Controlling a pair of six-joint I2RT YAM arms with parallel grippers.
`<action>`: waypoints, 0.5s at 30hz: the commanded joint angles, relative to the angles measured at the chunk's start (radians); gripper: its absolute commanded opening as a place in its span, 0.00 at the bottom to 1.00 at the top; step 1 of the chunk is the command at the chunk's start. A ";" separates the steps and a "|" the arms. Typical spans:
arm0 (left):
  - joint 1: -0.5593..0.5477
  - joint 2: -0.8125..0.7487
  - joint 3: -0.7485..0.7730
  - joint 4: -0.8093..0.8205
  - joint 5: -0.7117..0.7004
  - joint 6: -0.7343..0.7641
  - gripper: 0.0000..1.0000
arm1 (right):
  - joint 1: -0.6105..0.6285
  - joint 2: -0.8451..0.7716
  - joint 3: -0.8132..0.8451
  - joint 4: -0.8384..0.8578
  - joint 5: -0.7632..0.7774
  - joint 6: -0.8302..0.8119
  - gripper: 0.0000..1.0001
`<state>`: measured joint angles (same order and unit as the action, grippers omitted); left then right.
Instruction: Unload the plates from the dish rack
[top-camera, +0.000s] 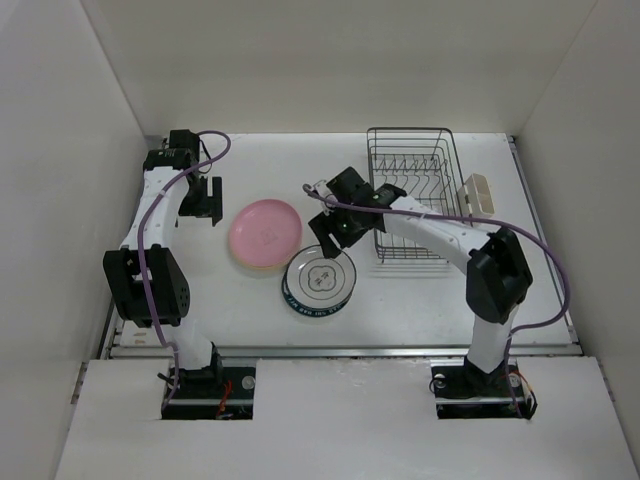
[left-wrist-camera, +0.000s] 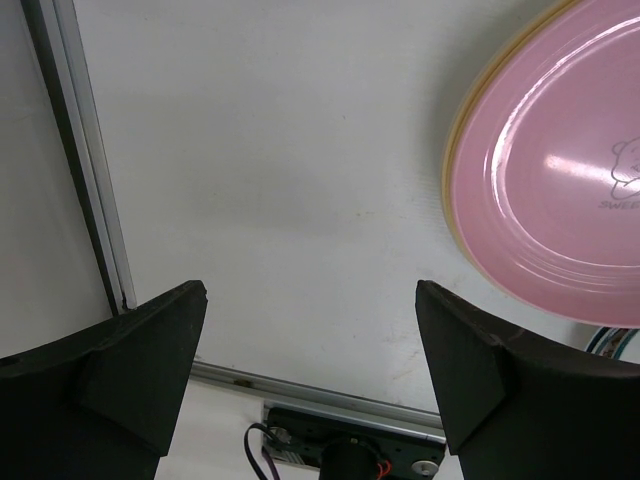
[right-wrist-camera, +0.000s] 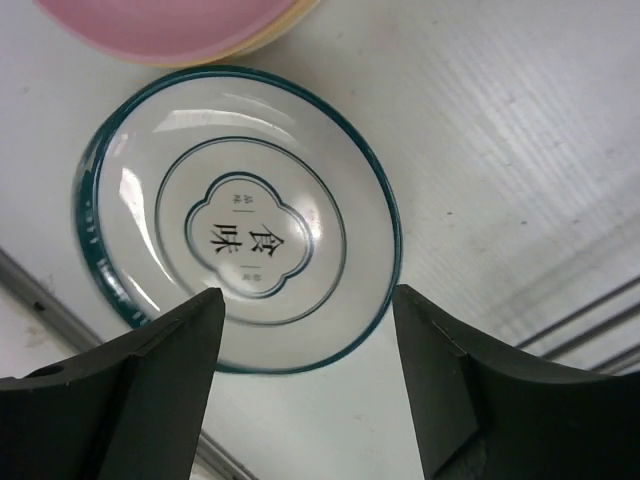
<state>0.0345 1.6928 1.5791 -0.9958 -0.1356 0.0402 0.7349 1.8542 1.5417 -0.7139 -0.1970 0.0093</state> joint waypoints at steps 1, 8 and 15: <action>0.007 -0.004 0.024 -0.023 -0.015 0.004 0.84 | 0.034 0.011 0.077 -0.050 0.175 -0.012 0.74; 0.007 -0.004 0.024 -0.023 -0.015 0.004 0.84 | 0.054 0.060 0.086 -0.073 0.203 -0.023 0.74; 0.007 -0.013 0.024 -0.023 -0.015 0.004 0.84 | 0.054 0.082 0.095 -0.050 0.203 0.001 0.74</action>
<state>0.0349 1.6928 1.5791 -0.9958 -0.1360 0.0402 0.7807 1.9270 1.5963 -0.7677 -0.0193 -0.0029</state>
